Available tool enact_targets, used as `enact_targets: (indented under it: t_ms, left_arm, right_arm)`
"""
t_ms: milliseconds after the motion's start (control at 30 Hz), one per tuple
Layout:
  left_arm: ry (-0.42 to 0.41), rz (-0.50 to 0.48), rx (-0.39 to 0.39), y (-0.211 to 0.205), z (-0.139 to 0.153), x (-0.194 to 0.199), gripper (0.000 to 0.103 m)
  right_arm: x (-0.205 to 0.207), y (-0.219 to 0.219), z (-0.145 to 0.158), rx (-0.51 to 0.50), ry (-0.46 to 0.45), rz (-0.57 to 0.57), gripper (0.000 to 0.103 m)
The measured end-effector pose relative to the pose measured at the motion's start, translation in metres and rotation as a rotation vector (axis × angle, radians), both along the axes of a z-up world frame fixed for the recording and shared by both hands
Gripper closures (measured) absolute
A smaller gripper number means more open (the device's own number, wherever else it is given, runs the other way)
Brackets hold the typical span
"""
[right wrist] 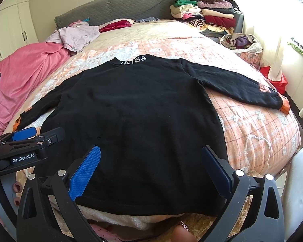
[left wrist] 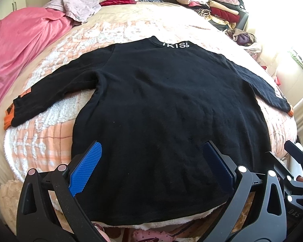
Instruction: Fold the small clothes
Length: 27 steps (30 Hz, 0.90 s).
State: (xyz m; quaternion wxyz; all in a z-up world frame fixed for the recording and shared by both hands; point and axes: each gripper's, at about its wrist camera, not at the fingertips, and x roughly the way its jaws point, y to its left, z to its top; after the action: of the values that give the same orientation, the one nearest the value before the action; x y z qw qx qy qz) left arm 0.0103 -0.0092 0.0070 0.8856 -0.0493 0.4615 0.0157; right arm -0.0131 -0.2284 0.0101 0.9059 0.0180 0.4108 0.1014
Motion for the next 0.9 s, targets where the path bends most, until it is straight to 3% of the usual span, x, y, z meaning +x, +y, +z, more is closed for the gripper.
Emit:
enact_targets:
  t_ms: [900]
  left_arm:
    - [-0.001, -0.02, -0.045, -0.013, 0.009, 0.058, 0.008]
  right_arm:
    - [0.055, -0.058, 0.019, 0.037, -0.054, -0.145, 0.004]
